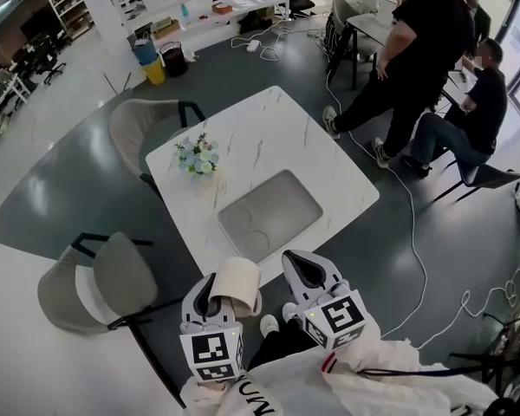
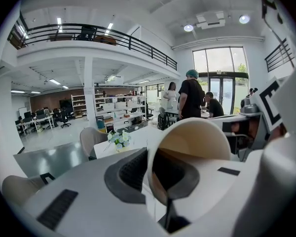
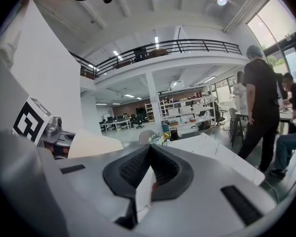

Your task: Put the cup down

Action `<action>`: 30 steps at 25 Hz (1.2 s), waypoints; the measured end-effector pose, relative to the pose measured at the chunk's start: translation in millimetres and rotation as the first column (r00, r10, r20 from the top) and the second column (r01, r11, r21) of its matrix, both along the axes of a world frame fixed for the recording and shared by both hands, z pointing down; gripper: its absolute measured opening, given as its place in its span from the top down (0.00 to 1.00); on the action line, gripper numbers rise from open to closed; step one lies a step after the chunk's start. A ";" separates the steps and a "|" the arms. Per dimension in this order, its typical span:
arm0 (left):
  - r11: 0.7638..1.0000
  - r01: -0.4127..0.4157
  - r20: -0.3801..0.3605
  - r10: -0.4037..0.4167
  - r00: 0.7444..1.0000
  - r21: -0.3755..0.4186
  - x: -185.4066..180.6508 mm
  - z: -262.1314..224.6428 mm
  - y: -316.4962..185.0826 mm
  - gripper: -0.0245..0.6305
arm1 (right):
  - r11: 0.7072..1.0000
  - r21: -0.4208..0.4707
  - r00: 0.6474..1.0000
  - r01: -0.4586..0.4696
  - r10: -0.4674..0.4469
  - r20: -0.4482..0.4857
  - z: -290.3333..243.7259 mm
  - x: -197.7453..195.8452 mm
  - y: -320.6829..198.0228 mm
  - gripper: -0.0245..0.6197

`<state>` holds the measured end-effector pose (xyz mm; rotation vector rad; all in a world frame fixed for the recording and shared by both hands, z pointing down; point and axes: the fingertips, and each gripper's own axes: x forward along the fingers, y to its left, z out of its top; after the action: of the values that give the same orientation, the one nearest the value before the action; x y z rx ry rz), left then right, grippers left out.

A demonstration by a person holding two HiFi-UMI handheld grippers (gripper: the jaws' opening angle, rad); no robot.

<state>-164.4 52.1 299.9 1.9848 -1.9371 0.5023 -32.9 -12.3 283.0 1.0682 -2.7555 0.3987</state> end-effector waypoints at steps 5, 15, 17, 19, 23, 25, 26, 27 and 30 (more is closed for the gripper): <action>0.999 0.030 0.015 -0.030 0.999 -0.016 6.9 5.8 -9.3 0.90 | 1.000 -0.013 1.000 0.021 -0.021 0.015 6.2 9.7 -17.2 0.96; 0.998 0.055 0.025 -0.054 0.998 -0.039 -2.2 17.4 -26.0 0.90 | 0.999 -0.028 0.999 0.038 -0.037 0.011 19.1 3.2 -38.4 0.96; 0.998 0.044 0.027 -0.043 0.999 -0.047 -5.7 21.0 -30.9 0.90 | 0.999 -0.021 1.000 0.030 -0.030 0.006 20.7 -0.1 -43.5 0.95; 0.998 0.028 0.032 -0.026 0.999 -0.054 -9.1 25.4 -36.4 0.90 | 1.000 0.000 1.000 0.024 -0.024 -0.008 22.7 -3.1 -49.6 0.95; 0.997 -0.007 0.047 0.010 0.999 -0.073 -13.7 39.6 -47.1 0.90 | 1.000 0.008 1.000 -0.004 0.004 -0.019 35.0 -3.4 -63.9 0.96; 0.997 -0.019 0.050 0.023 0.998 -0.079 -14.7 47.0 -54.4 0.90 | 1.000 -0.001 1.000 -0.017 0.017 -0.019 42.8 -2.3 -71.0 0.95; 0.996 -0.024 0.051 0.028 0.998 -0.080 -14.9 50.9 -58.7 0.90 | 1.000 -0.005 1.000 -0.019 0.019 -0.022 47.1 -2.1 -74.4 0.95; 0.996 -0.028 0.050 0.032 0.998 -0.082 -14.9 55.2 -63.0 0.90 | 1.000 -0.009 0.999 -0.019 0.019 -0.026 52.0 -2.3 -77.4 0.96; 0.996 -0.035 0.048 0.039 0.998 -0.087 -17.5 72.5 -75.2 0.90 | 1.000 -0.018 0.999 -0.013 0.012 -0.043 69.9 -5.6 -84.1 0.96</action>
<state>-181.9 -23.1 372.4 1.9751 -1.8768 0.6396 -38.5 -96.3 352.8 1.0769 -2.7036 0.3969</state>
